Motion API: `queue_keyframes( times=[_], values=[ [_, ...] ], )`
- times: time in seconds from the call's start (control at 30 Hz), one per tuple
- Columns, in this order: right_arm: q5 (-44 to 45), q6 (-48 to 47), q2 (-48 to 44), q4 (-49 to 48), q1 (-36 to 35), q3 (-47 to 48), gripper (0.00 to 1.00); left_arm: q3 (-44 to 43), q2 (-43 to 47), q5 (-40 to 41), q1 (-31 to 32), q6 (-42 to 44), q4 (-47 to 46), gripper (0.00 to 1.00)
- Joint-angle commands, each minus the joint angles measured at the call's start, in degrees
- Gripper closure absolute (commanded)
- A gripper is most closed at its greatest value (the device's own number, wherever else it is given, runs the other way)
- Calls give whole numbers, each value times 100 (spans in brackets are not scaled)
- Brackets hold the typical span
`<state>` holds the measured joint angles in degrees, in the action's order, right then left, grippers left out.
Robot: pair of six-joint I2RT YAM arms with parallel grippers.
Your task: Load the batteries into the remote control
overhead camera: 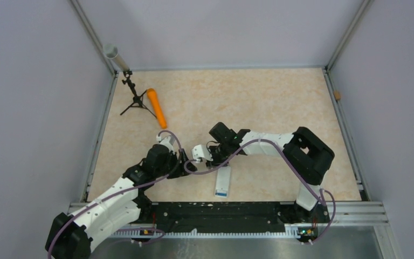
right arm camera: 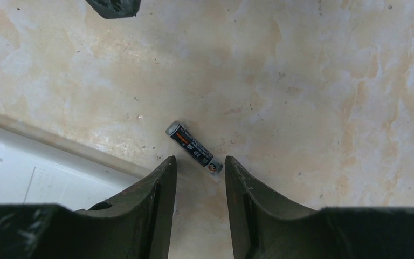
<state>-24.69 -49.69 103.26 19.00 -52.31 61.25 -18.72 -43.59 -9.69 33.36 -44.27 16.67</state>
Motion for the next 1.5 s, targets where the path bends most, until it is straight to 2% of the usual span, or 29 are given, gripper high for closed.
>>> queue_keyframes(
  times=[0.0, 0.4, 0.57, 0.83, 1.1, 1.27, 1.37, 1.47],
  values=[
    [65, 127, 192, 313, 74, 286, 63, 52, 81, -97, -49, 79, -234, 25],
    [170, 504, 445, 580, 184, 495, 75, 54, 106, -153, -82, 49, -252, 24],
    [128, 777, 356, 465, 186, 344, 100, 51, -29, -214, -109, 59, -348, 24],
    [178, 1287, -248, -217, 186, -105, 100, 79, -149, -271, -120, 33, -444, 24],
    [343, 1691, -878, -432, 162, -368, 100, 104, -264, -375, -125, -19, -564, 25],
    [650, 2004, -1386, -365, 124, -534, 100, 149, -513, -805, -119, 27, -860, 27],
    [926, 2215, -1687, -124, 44, -631, 100, 194, -762, -1058, -115, 7, -1077, 32],
    [1165, 2560, -2047, 31, -87, -781, 100, 281, -956, -1281, -99, 19, -1284, 42]
  ],
)
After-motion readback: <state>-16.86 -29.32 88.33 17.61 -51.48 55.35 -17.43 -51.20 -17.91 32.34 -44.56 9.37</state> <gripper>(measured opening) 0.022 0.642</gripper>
